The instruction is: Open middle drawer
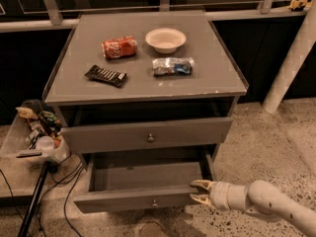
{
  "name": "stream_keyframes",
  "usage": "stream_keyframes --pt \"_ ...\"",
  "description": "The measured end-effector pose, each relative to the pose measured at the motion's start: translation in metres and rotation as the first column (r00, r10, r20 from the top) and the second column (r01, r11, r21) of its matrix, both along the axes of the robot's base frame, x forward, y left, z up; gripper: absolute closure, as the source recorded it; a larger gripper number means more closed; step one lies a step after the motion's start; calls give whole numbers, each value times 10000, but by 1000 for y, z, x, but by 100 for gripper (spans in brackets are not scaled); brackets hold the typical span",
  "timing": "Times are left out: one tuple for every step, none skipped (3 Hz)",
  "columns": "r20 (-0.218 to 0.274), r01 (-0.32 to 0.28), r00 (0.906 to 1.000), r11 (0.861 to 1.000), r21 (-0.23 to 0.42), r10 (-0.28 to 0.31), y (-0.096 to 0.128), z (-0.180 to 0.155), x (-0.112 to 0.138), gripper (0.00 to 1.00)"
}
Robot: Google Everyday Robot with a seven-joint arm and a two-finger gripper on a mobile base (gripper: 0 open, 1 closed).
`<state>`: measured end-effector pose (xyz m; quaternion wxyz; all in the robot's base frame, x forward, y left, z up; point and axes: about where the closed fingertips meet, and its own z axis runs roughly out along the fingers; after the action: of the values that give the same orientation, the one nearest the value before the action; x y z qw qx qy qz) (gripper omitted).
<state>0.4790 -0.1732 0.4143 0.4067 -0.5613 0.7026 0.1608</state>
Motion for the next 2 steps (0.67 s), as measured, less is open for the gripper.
stream_keyframes --pt "0 0 10000 10000 0 0 0 4 0 12" --pt "-1 -3 10000 10000 1 3 0 4 0 0"
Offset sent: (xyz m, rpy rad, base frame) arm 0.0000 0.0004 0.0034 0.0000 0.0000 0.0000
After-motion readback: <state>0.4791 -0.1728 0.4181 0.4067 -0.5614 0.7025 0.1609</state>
